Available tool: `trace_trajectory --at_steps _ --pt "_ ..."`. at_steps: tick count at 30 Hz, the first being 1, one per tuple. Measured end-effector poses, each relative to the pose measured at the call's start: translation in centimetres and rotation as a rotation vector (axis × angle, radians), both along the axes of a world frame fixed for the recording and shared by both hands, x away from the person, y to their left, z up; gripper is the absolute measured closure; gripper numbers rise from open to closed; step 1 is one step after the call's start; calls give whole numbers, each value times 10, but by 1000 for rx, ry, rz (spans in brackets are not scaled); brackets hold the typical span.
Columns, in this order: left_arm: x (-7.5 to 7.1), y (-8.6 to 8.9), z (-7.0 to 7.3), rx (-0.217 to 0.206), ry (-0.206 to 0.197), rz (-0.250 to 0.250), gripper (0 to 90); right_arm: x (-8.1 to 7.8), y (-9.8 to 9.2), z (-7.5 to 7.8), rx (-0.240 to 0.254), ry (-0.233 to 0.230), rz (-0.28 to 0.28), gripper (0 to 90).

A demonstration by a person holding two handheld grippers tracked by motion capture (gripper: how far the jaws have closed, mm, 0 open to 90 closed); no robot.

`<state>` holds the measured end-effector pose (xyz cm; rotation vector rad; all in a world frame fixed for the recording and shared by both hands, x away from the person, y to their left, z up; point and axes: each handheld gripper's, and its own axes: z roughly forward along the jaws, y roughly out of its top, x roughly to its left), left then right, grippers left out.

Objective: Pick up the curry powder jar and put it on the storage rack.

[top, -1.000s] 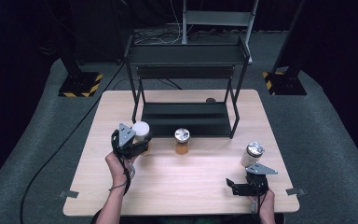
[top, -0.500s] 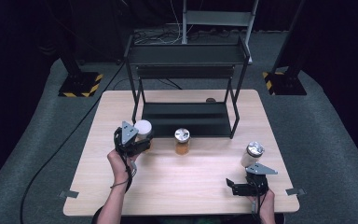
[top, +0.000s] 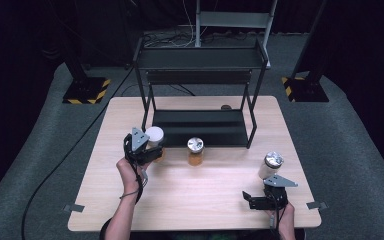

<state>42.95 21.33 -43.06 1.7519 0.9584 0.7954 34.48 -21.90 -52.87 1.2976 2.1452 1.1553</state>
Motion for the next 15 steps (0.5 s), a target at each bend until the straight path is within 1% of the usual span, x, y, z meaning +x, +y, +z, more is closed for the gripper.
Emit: trace_trajectory --at_steps 8,10,15 --pt "4 -2 0 -3 2 1 339 0 0 0 0 -1 0 3" --pt "5 -2 0 6 4 1 339 0 0 0 0 -1 -1 3" --pt "8 -2 -1 -1 4 4 339 0 0 0 -1 -1 0 3"
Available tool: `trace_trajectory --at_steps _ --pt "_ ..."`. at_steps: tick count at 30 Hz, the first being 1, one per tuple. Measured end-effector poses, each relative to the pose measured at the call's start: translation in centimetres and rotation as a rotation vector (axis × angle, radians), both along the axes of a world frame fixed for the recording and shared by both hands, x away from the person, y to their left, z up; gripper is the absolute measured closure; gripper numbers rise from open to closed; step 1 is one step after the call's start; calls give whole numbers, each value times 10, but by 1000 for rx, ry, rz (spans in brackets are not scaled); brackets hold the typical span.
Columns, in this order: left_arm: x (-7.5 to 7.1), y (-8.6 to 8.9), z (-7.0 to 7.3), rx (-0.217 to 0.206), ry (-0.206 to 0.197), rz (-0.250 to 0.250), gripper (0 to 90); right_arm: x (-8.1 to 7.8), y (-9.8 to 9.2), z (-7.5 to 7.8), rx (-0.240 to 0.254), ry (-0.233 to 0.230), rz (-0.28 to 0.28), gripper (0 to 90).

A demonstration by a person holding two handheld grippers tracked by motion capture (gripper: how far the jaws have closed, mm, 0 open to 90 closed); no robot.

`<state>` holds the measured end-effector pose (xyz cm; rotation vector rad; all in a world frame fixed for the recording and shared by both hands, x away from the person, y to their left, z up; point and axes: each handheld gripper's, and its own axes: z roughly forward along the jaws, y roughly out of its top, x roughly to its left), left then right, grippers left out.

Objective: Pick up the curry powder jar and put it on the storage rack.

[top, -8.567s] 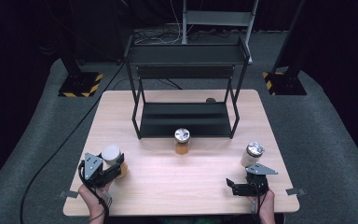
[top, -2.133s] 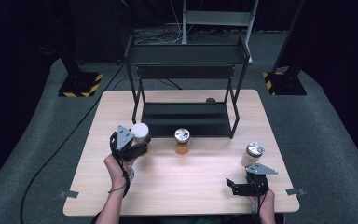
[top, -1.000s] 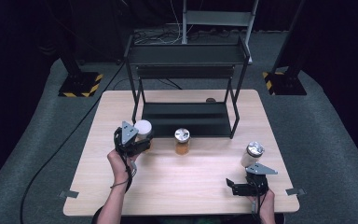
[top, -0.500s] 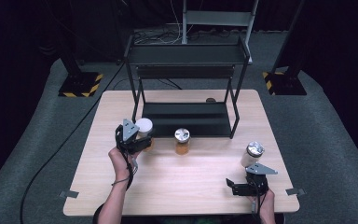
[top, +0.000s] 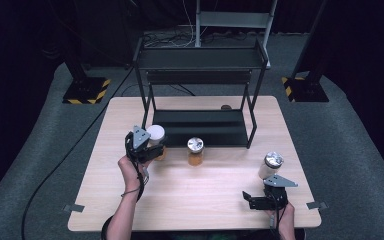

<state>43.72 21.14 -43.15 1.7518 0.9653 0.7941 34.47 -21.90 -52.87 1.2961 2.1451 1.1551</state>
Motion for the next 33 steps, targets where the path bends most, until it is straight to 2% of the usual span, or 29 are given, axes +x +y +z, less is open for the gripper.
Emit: trace_trajectory --at_steps 33 --pt "17 -8 -1 15 7 -2 339 0 0 0 0 -1 -3 4"
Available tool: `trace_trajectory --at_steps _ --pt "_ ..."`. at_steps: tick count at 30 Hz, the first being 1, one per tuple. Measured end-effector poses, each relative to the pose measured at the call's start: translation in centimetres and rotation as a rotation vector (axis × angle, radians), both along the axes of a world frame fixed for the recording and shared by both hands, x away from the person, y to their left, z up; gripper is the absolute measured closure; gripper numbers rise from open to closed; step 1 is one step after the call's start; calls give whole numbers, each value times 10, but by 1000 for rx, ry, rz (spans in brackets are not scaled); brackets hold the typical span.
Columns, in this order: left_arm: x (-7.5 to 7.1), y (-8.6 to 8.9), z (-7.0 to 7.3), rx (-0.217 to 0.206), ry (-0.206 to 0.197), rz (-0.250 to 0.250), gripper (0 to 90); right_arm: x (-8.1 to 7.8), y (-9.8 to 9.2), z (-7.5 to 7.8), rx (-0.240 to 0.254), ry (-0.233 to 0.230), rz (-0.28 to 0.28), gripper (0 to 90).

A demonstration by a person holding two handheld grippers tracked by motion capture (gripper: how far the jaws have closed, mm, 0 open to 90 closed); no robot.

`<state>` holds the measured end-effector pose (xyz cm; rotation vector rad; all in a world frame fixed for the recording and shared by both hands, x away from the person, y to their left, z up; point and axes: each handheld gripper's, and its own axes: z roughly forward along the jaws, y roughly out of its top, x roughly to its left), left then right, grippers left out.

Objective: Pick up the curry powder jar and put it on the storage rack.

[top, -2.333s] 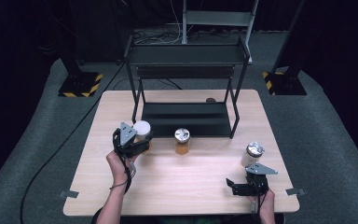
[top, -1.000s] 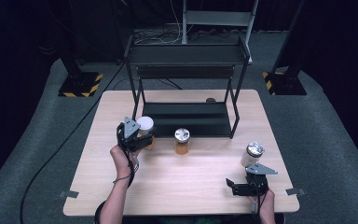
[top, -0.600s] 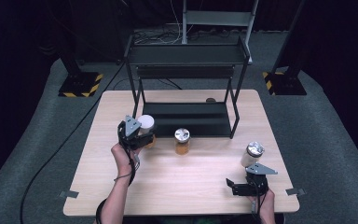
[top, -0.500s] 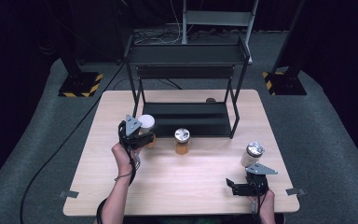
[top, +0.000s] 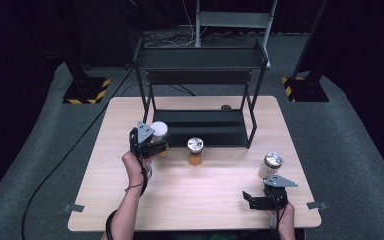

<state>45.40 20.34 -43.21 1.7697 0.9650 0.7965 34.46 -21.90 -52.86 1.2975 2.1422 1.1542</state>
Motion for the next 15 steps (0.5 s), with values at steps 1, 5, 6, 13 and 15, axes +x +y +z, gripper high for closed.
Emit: trace_trajectory --at_steps 1,5,6,13,15 --pt "1 0 0 -1 0 0 339 0 0 0 0 0 0 4" --pt "2 -1 1 -2 0 1 339 0 0 0 0 0 0 4" --pt "3 -1 1 -3 0 0 339 0 0 0 0 0 0 4" --pt "6 -2 1 0 2 1 339 0 0 0 1 0 0 4" --pt "8 -3 1 3 4 0 339 0 0 0 1 1 -1 4"
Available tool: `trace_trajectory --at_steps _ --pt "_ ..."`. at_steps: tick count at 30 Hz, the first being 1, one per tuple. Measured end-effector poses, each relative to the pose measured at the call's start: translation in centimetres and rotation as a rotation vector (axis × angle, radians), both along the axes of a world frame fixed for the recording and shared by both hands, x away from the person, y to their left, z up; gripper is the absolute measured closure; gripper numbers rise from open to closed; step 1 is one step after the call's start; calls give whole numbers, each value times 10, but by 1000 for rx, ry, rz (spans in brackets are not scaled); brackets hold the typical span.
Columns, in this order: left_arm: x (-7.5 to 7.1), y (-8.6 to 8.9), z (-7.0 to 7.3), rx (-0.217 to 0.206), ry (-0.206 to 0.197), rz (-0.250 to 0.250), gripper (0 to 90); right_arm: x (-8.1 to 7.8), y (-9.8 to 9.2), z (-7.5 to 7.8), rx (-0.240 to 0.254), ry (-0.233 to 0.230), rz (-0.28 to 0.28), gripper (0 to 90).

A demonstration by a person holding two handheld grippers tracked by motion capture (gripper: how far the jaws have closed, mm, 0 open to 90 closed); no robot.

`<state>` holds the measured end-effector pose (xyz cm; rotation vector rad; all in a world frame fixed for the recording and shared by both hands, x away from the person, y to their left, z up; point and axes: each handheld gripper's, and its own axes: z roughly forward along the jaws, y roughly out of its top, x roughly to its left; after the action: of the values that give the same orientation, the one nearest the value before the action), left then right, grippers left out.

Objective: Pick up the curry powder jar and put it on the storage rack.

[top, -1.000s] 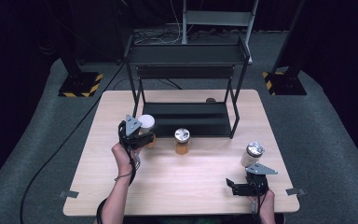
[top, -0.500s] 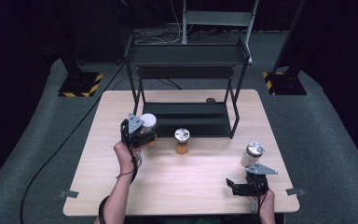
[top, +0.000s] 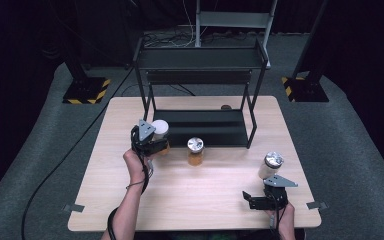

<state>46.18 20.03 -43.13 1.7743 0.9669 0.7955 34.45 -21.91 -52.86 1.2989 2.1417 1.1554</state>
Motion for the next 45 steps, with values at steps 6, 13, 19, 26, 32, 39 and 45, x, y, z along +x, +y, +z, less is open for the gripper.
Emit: trace_trajectory --at_steps 6,13,19,26,32,39,45 --pt "3 -2 1 2 -2 0 339 0 0 0 0 0 1 4" --pt "5 -5 2 5 -9 -2 339 0 0 0 -1 -1 0 4" --pt "8 -5 3 6 -11 -2 339 0 0 0 0 1 1 4" --pt "12 -7 4 6 -7 0 339 0 0 0 -1 1 1 4" --pt "14 -8 4 7 -4 1 339 0 0 0 -1 1 1 4" --pt "17 -9 4 7 -3 5 339 0 0 0 -2 2 2 4" --pt "20 -12 3 10 1 5 339 0 0 0 0 1 1 4"
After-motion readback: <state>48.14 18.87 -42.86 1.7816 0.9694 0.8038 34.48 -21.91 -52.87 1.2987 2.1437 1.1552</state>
